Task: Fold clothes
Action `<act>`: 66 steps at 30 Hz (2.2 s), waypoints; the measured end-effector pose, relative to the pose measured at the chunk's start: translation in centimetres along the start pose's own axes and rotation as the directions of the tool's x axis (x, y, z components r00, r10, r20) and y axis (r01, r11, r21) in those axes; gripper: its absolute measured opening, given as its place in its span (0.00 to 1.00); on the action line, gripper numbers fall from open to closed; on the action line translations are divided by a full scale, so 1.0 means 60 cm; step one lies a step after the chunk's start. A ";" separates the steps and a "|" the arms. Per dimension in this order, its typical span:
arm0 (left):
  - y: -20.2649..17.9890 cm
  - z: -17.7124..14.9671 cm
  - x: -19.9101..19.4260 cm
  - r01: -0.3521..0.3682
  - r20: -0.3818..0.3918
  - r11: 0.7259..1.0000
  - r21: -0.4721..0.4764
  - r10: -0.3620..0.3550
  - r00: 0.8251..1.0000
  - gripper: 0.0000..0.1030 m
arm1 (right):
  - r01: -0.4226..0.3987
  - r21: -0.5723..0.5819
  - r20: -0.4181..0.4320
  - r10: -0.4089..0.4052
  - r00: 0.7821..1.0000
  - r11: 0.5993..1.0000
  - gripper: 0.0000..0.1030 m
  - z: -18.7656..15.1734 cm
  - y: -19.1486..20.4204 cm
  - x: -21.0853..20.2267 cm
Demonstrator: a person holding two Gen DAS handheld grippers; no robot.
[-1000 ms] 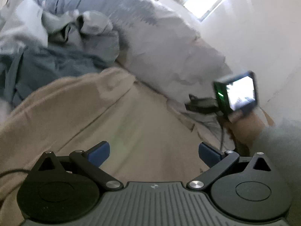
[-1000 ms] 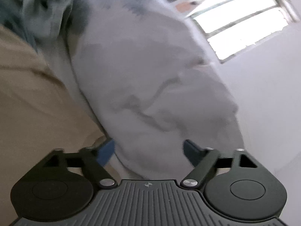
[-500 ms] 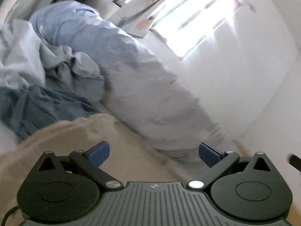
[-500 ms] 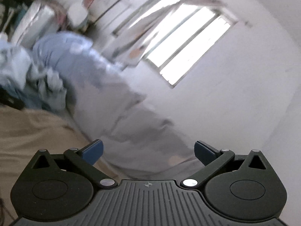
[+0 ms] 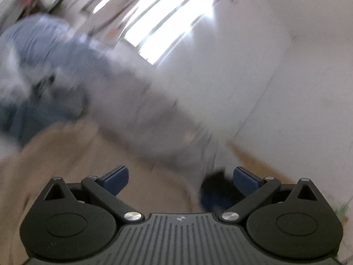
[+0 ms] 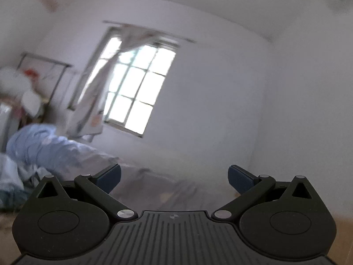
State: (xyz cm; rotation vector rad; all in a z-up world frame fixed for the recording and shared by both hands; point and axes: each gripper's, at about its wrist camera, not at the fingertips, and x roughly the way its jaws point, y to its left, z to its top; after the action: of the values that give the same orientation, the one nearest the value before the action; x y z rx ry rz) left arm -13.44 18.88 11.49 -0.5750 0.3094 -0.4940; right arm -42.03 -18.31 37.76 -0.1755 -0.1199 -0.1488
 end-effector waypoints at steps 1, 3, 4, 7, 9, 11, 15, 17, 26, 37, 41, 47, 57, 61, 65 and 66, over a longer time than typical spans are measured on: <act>-0.001 -0.012 -0.008 -0.009 -0.028 1.000 0.009 0.009 1.000 1.00 | 0.007 0.078 0.001 -0.007 1.000 0.997 1.00 -0.020 -0.026 -0.004; -0.005 -0.025 -0.024 -0.008 -0.055 1.000 0.015 0.009 0.998 1.00 | 0.021 0.232 0.000 -0.021 1.000 0.973 1.00 -0.060 -0.078 -0.013; -0.008 -0.028 -0.033 -0.003 -0.061 1.000 0.014 0.004 0.998 1.00 | 0.027 0.307 -0.001 -0.028 1.000 0.951 1.00 -0.080 -0.104 -0.017; -0.008 -0.035 -0.061 -0.014 -0.060 1.000 -0.021 0.013 0.998 1.00 | 0.045 0.519 -0.007 -0.048 0.999 0.854 1.00 -0.140 -0.182 -0.029; -0.007 -0.033 -0.069 -0.038 -0.071 0.998 -0.044 0.035 0.997 1.00 | 0.048 0.646 -0.001 -0.062 0.998 0.762 1.00 -0.178 -0.232 -0.042; -0.016 -0.020 -0.065 -0.047 -0.072 0.998 -0.043 0.044 0.996 1.00 | 0.022 0.741 0.041 -0.077 0.996 0.672 1.00 -0.210 -0.276 -0.066; -0.051 0.010 -0.062 -0.035 -0.057 0.999 -0.016 0.034 0.998 1.00 | 0.039 0.773 0.034 -0.103 0.994 0.633 1.00 -0.231 -0.323 -0.085; -0.080 0.029 -0.063 0.000 -0.039 1.000 0.016 0.001 0.999 1.00 | 0.049 0.770 0.032 -0.115 0.993 0.636 1.00 -0.236 -0.332 -0.091; -0.205 0.102 -0.110 0.227 0.132 0.973 0.046 -0.231 0.964 1.00 | -0.196 0.860 0.255 -0.065 0.965 0.471 1.00 -0.248 -0.414 -0.159; -0.319 -0.010 -0.049 0.332 -0.109 0.939 0.090 -0.322 0.940 1.00 | 0.138 0.864 -0.086 -0.129 0.988 0.485 1.00 -0.331 -0.443 -0.122; -0.363 -0.075 -0.016 0.361 -0.243 0.918 0.163 -0.317 0.917 1.00 | 0.377 0.760 -0.296 -0.234 0.926 0.530 1.00 -0.335 -0.431 -0.094; -0.432 -0.150 0.045 0.379 -0.360 0.850 0.367 -0.246 0.900 1.00 | 0.463 0.743 -0.340 -0.322 0.883 0.484 1.00 -0.351 -0.438 -0.088; -0.532 -0.327 0.154 0.428 -0.502 0.541 0.724 -0.014 0.865 1.00 | 0.539 0.733 -0.402 -0.375 0.835 0.414 1.00 -0.396 -0.447 -0.082; -0.545 -0.405 0.183 0.436 -0.499 0.370 0.820 0.091 0.862 0.93 | 0.559 0.711 -0.430 -0.366 0.825 0.426 1.00 -0.408 -0.450 -0.081; -0.531 -0.462 0.228 0.450 -0.503 0.263 0.853 0.187 0.844 0.78 | 0.572 0.697 -0.438 -0.375 0.817 0.433 1.00 -0.407 -0.452 -0.091; -0.528 -0.477 0.240 0.458 -0.504 0.232 0.858 0.208 0.839 0.74 | 0.574 0.697 -0.439 -0.377 0.816 0.429 1.00 -0.409 -0.454 -0.093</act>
State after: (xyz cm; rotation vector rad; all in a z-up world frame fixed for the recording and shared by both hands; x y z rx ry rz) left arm -24.36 -24.36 5.13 0.8833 0.4057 -0.9120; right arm -49.19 -48.56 17.51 0.8418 -0.0010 -0.6846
